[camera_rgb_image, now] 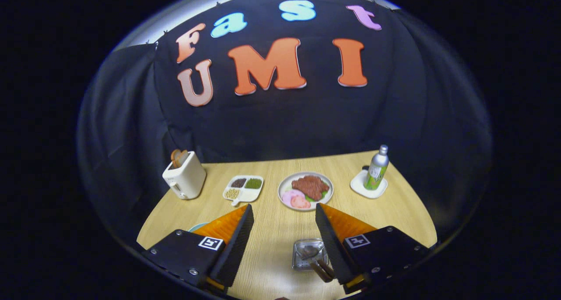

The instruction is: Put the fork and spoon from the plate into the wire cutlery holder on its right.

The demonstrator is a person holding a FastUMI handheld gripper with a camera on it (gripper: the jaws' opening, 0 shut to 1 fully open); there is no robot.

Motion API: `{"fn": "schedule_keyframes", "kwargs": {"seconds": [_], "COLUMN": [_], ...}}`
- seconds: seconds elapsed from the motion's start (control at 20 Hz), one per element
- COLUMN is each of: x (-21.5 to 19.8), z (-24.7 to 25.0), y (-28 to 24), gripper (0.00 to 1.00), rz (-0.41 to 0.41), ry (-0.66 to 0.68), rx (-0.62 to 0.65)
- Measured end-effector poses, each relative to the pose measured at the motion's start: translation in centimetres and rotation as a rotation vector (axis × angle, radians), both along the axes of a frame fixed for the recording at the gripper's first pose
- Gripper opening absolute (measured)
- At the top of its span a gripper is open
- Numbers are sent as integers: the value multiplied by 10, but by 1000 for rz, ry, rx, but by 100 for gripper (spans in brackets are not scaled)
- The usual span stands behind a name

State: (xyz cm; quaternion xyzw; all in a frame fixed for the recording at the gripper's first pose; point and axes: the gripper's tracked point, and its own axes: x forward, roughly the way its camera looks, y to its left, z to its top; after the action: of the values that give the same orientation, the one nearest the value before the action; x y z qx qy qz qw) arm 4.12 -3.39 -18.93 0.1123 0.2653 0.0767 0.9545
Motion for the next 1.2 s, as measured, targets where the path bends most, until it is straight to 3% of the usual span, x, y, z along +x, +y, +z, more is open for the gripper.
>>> {"fn": "schedule_keyframes", "kwargs": {"seconds": [0.25,0.55,1.2], "x": [12,18,10], "z": [60,107,133], "y": [-4,-6,15], "gripper": [87,87,89], "rz": [-54,-77,-49], "ry": [-227,-427,-494], "rx": [13,-68,-76]}}
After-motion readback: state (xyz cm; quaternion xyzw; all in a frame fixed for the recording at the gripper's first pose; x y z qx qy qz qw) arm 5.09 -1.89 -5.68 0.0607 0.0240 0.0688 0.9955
